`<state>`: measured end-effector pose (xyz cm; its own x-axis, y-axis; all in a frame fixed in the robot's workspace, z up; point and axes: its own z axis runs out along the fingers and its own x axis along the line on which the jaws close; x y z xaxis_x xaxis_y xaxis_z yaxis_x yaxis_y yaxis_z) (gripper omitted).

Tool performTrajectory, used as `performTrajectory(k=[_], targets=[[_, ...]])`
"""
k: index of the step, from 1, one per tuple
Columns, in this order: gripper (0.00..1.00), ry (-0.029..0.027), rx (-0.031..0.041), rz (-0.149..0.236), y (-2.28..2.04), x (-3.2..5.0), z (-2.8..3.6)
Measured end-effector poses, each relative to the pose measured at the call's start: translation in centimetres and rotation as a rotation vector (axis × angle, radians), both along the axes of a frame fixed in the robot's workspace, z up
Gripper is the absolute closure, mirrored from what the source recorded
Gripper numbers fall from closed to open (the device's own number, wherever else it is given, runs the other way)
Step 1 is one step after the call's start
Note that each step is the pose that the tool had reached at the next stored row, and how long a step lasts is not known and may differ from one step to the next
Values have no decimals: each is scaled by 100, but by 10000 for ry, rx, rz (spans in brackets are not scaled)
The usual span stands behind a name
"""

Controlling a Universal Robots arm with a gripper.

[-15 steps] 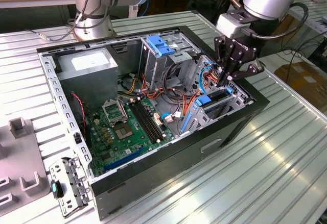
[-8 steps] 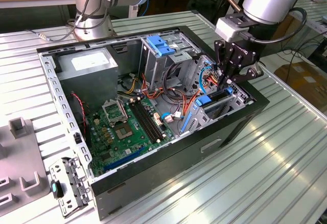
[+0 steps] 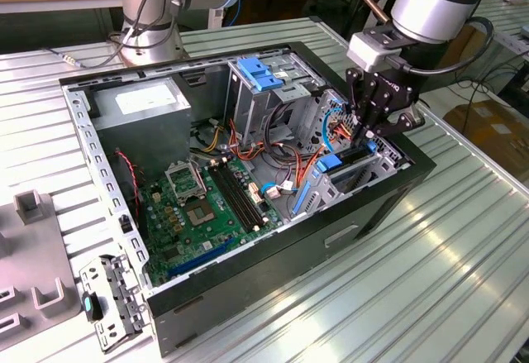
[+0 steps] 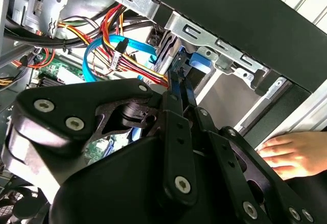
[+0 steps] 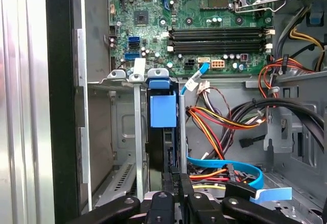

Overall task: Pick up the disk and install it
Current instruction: 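Insert the first disk wire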

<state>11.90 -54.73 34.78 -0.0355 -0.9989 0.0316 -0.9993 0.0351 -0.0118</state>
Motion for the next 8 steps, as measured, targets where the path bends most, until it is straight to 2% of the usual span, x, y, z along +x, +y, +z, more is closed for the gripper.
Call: performTrajectory(k=[8], targets=[[83,1,2,1,-17,1,-28]])
